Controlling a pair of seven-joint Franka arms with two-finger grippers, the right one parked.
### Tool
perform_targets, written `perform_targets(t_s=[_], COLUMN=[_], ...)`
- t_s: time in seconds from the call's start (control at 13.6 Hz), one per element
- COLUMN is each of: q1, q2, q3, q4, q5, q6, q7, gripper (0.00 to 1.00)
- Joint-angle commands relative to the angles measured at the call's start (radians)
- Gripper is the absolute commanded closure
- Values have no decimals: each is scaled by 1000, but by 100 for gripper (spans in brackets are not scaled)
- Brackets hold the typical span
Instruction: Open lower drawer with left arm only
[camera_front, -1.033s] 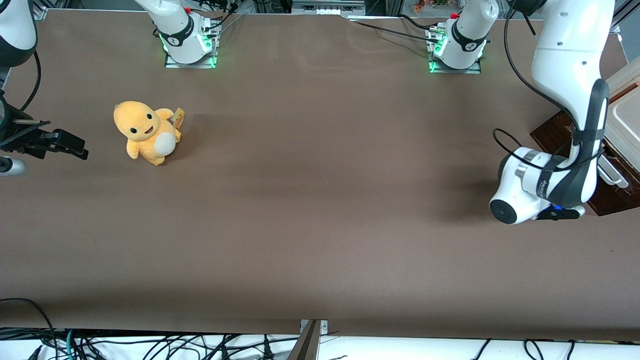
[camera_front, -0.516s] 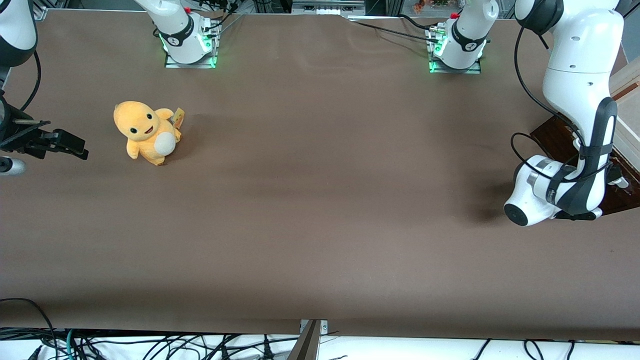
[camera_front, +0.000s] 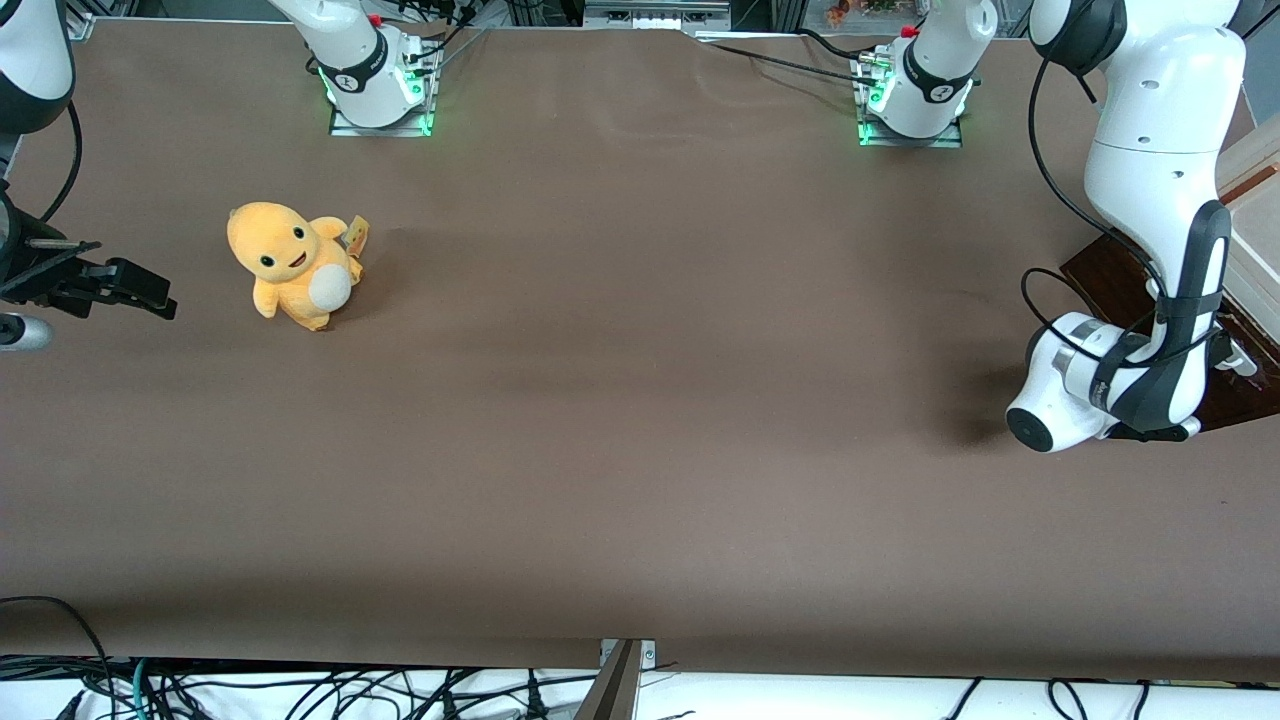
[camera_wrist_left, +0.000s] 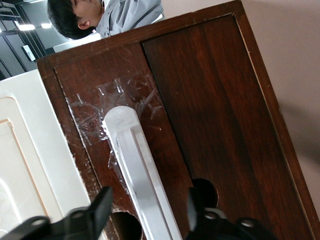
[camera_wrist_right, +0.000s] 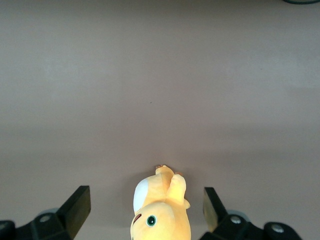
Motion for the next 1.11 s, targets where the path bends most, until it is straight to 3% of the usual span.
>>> perform_targets(t_s=[0.0,0.22,1.03], q1=[0,-2,-83], q2=[21,23,27], q3=[-5,-5,-16], q4=[21,21,25], q5=[28,35,11], q6=[-5,-5,-11], q7=[-7,-5,-5], gripper=[73,87,87])
